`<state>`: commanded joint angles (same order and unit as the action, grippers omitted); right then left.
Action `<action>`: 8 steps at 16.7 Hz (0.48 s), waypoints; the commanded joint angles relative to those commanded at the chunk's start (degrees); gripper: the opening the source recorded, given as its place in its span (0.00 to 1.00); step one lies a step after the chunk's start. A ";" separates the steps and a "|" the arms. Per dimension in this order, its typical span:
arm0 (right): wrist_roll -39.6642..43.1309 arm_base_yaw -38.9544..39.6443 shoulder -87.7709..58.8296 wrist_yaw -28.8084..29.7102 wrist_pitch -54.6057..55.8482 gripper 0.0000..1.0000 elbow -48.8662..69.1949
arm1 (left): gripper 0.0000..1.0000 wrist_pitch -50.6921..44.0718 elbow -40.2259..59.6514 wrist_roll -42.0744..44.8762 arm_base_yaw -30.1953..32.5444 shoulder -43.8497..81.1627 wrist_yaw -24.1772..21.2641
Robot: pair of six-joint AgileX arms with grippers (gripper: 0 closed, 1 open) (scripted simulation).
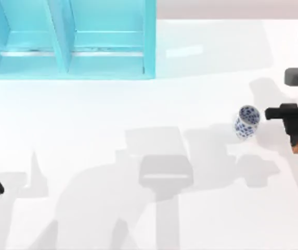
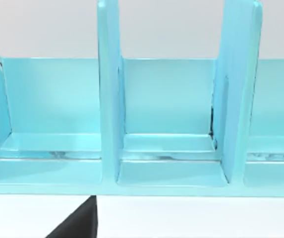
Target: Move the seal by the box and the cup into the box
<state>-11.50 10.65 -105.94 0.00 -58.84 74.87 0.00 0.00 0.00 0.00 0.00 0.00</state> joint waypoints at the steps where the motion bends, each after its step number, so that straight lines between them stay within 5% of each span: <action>1: 0.00 0.00 0.00 0.00 0.00 0.00 0.00 | 1.00 0.00 0.00 0.00 0.00 0.00 0.00; 3: 0.00 0.00 0.00 0.00 0.00 0.00 0.00 | 1.00 0.00 0.00 0.00 0.00 0.00 0.00; 8: 0.00 0.00 0.00 0.00 0.00 0.38 0.00 | 1.00 0.00 0.00 0.00 0.00 0.00 0.00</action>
<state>-11.50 10.65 -105.94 0.00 -58.84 74.87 0.00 0.00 0.00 0.00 0.00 0.00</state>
